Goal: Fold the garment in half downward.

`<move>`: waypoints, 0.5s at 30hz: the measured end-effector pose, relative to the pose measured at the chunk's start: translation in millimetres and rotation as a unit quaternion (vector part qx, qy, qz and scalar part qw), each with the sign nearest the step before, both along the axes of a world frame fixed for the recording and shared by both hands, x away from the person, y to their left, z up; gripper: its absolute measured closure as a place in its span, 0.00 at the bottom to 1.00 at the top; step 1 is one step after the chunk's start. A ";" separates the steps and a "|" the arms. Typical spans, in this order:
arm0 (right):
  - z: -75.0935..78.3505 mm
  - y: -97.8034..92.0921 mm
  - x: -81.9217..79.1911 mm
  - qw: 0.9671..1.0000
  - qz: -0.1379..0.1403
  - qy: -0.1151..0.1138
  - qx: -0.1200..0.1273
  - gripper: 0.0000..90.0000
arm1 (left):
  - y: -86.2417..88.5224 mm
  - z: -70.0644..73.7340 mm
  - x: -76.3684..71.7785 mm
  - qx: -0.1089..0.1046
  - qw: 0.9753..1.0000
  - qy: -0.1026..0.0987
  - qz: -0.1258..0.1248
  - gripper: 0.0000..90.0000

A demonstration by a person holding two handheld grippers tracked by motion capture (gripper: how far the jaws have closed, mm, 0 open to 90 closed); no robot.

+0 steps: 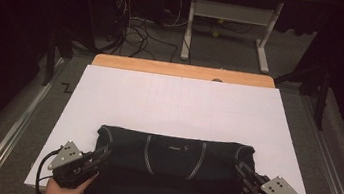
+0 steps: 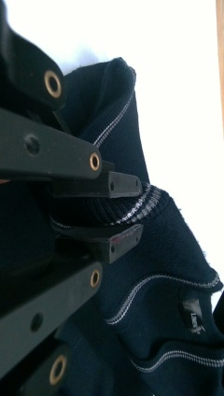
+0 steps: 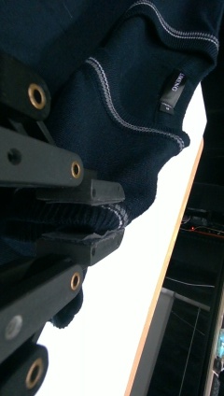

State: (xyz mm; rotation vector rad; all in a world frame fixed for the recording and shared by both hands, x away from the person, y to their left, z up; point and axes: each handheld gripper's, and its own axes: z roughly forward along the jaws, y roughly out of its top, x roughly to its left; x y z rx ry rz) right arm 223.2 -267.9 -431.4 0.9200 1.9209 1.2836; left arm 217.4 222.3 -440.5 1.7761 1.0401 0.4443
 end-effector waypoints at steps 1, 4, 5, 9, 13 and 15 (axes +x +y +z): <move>0.1 -0.1 -1.3 1.000 0.000 0.000 0.000 0.87 | -0.5 0.3 -1.5 0.005 1.000 -0.002 0.001 0.81; -1.7 -0.1 -3.4 1.000 -0.001 0.005 -0.005 0.87 | -1.7 -2.2 -1.0 0.015 1.000 0.005 0.000 0.81; -3.2 0.1 -2.3 1.000 0.001 0.011 -0.007 0.87 | -1.9 -4.2 0.9 0.020 1.000 0.012 0.000 0.81; -10.9 2.8 6.5 0.999 -0.003 0.038 -0.025 0.87 | -0.9 -15.4 10.8 0.036 0.998 0.051 -0.006 0.80; -18.4 4.4 15.4 0.997 -0.010 0.070 -0.035 0.86 | 0.6 -21.1 16.2 0.037 0.997 0.070 -0.005 0.80; -21.5 5.0 19.6 0.996 -0.015 0.081 -0.043 0.86 | 0.0 -22.9 18.3 0.042 0.996 0.073 -0.004 0.79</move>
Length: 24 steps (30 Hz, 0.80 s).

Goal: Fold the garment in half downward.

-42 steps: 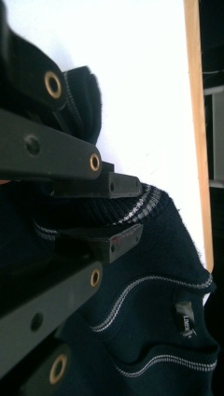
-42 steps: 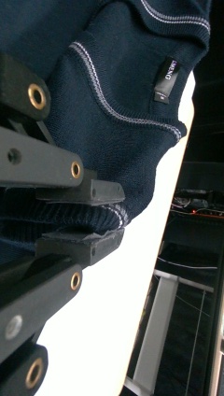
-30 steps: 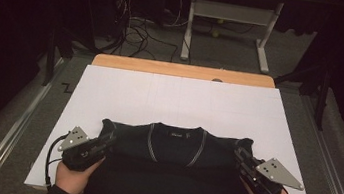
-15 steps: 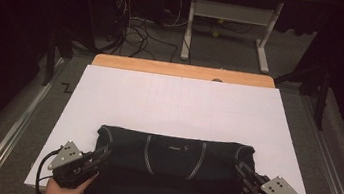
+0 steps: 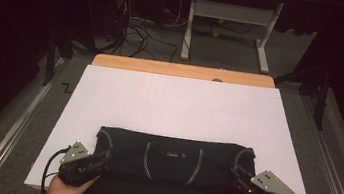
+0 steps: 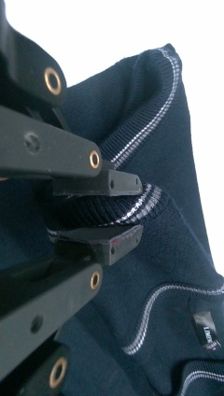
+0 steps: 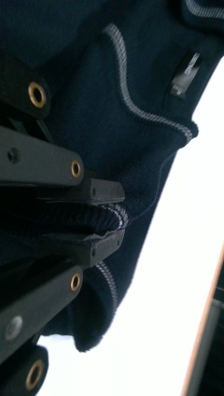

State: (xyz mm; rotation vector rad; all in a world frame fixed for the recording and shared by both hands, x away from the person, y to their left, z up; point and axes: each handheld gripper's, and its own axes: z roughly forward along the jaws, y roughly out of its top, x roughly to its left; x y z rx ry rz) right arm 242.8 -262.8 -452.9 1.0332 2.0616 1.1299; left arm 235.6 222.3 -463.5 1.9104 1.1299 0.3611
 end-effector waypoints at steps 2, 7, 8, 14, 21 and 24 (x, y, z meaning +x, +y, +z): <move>-3.1 1.6 5.3 1.000 -0.002 0.008 -0.012 0.86 | -0.6 -2.6 3.0 0.008 1.000 0.005 0.000 0.79; -9.8 6.6 16.7 0.999 -0.004 0.027 -0.043 0.85 | 0.4 -13.1 14.7 0.030 0.999 0.032 0.004 0.78; -10.8 6.7 18.4 0.999 -0.004 0.032 -0.044 0.85 | 1.2 -14.1 15.9 0.027 0.999 0.035 0.004 0.77; -18.7 7.8 24.1 0.996 -0.005 0.060 -0.064 0.82 | 1.1 -14.6 16.1 0.034 0.999 0.035 0.004 0.70; -12.2 0.4 23.0 0.998 -0.011 0.053 -0.017 0.63 | 5.6 -9.4 17.4 0.029 0.999 0.022 0.012 0.47; -3.5 -7.3 22.4 0.999 -0.016 0.033 0.016 0.58 | 12.3 -5.2 20.8 0.010 1.000 0.005 0.027 0.38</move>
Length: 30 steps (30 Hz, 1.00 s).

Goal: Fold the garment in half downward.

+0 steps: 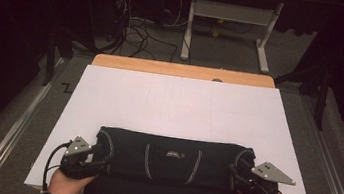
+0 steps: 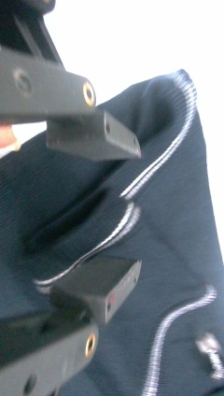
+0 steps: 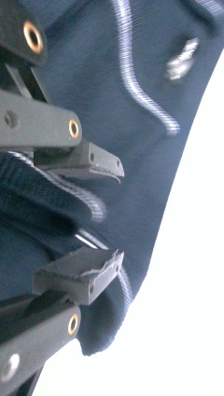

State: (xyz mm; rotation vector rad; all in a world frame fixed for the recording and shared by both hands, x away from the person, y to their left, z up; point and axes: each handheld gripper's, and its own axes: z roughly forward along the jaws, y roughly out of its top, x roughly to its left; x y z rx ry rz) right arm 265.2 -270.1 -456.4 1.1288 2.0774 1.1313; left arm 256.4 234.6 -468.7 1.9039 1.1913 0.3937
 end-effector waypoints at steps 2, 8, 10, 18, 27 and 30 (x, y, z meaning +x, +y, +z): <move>5.7 -5.1 3.4 1.000 -0.018 -0.013 0.009 0.55 | 4.4 3.0 4.9 -0.011 1.000 -0.012 0.017 0.34; 8.1 -20.7 26.8 0.998 -0.068 -0.006 0.015 0.43 | 13.0 6.7 36.8 -0.036 0.999 0.006 0.041 0.28; 5.5 -23.8 35.3 0.997 -0.074 0.003 0.012 0.41 | 14.1 2.0 50.8 -0.047 0.997 0.033 0.044 0.23; -16.5 -27.6 66.4 0.990 -0.103 0.098 0.005 0.21 | 12.7 -12.6 67.8 -0.024 0.993 0.098 0.054 0.28; -16.7 -22.3 64.9 0.990 -0.080 0.115 0.008 0.57 | 9.7 -15.2 65.2 -0.018 0.995 0.088 0.042 0.51; -16.8 -21.6 65.2 0.990 -0.069 0.119 0.018 0.69 | 8.7 -16.4 67.1 -0.031 0.995 0.092 0.026 0.62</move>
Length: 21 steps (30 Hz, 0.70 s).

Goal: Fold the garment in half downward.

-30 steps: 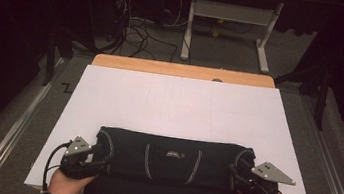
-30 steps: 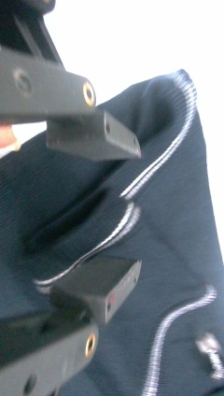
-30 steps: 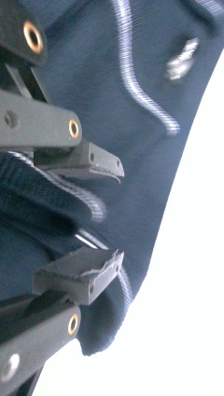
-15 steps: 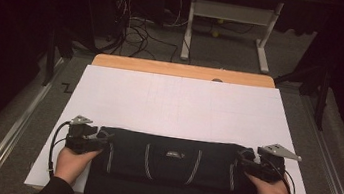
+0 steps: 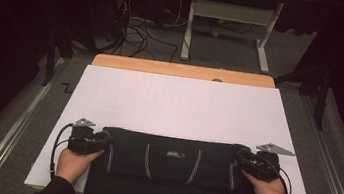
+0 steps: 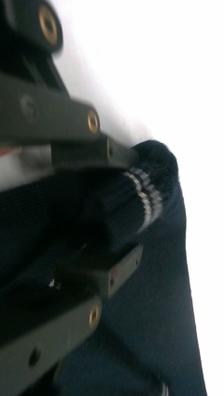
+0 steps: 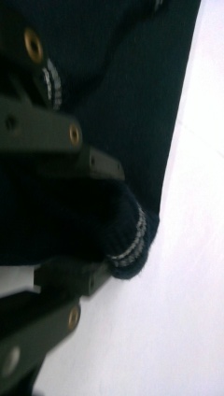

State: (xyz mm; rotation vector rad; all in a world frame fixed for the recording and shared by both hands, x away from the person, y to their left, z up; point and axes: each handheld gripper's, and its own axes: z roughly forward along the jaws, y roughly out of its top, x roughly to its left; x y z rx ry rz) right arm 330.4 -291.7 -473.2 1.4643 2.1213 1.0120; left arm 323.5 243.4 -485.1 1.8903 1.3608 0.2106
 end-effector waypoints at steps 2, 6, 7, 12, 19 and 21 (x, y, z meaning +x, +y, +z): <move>-0.2 0.5 0.1 1.000 0.006 0.000 0.005 0.76 | -1.4 -0.3 0.3 -0.002 1.000 -0.002 -0.007 0.68; 0.1 2.9 -1.5 1.000 0.020 -0.007 0.000 0.85 | -5.0 0.8 -2.6 0.009 1.000 -0.014 -0.015 0.78; 0.3 3.8 -2.4 1.000 0.021 -0.010 -0.003 0.86 | -5.3 1.0 -3.2 0.009 1.000 -0.016 -0.015 0.79; 2.1 3.8 -6.3 0.999 0.026 -0.029 -0.010 0.87 | -4.3 6.0 -9.6 0.002 0.999 -0.047 -0.011 0.81; 17.6 2.7 -7.1 0.996 0.028 -0.080 -0.009 0.88 | -1.3 30.0 -6.2 0.022 0.994 -0.102 -0.024 0.82; 25.5 2.4 -3.4 0.995 0.022 -0.098 0.003 0.88 | -2.5 36.9 -0.6 0.028 0.993 -0.112 -0.021 0.82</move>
